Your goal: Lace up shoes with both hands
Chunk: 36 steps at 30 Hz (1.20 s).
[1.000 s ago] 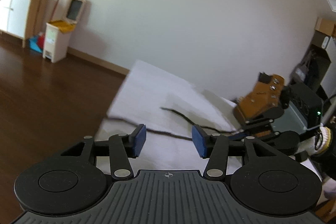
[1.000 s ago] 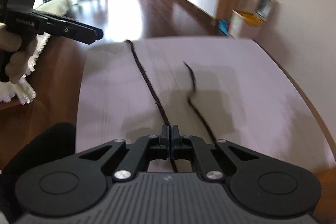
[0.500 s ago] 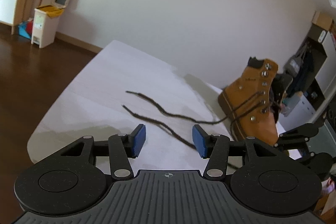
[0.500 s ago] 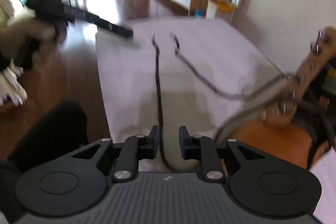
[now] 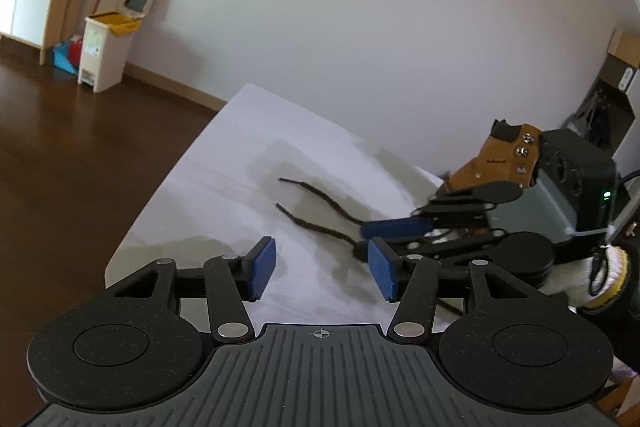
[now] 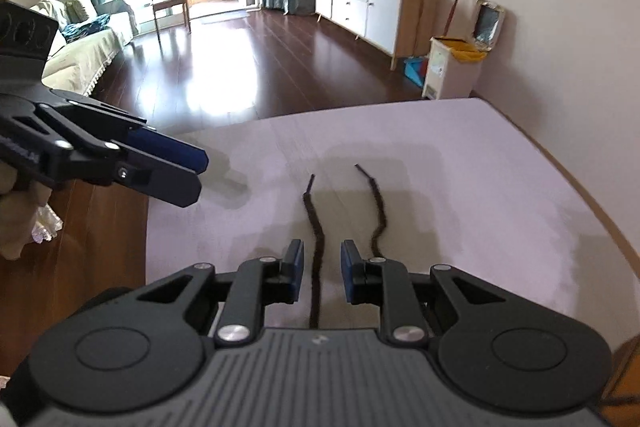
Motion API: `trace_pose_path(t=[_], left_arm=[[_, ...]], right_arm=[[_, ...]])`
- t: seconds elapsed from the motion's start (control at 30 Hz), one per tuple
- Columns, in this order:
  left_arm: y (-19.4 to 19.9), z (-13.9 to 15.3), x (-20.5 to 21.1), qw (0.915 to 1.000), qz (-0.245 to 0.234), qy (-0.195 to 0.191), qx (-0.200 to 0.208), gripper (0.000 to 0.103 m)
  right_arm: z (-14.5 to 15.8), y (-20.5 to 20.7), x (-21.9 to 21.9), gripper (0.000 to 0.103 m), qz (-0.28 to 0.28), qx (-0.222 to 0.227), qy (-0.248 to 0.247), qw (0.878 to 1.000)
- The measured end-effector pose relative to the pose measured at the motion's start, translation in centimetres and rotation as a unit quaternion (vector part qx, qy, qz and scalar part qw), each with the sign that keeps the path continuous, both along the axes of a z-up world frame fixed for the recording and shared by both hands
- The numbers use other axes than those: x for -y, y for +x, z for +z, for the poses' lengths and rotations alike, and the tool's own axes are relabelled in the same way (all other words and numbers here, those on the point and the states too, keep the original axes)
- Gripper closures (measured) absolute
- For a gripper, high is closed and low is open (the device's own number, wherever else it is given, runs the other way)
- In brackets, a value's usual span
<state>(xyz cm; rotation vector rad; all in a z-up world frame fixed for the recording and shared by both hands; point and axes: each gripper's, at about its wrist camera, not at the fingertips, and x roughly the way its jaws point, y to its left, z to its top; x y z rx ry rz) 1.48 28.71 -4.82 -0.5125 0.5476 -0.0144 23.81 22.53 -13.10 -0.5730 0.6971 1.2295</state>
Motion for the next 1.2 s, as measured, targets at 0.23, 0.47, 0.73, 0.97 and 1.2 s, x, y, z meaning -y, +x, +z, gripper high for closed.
trace_pose_path(t=[0.23,0.47,0.73,0.97,1.2], left_arm=[[0.4,0.3,1.0,0.9989,-0.022,-0.04,0.013,0.048],[3.2,0.1,5.9,0.9775,-0.116,-0.174,0.028,0.049],[5.7,-0.5,11.5,0.9435,-0.189,-0.272,0.007,0.051],[7.1,-1.2,13.8,0.9236,-0.182,-0.337,-0.004,0.056],[7.5,-0.9,14.2,0.9283,-0.174,-0.328,-0.009,0.07]], right_arm=[[1.3,-1.7,4.0,0.099,-0.023,0.023,0.026,0.999],[4.1,-4.9,14.4,0.099,-0.094,0.05,0.121,0.987],[5.5,-8.8,22.4,0.099,-0.123,0.136,0.169,0.968],[4.8,-12.9,25.1,0.099,-0.083,0.245,0.172,0.951],[4.0,-15.5,25.6,0.099,-0.065,0.291,0.153,0.942]])
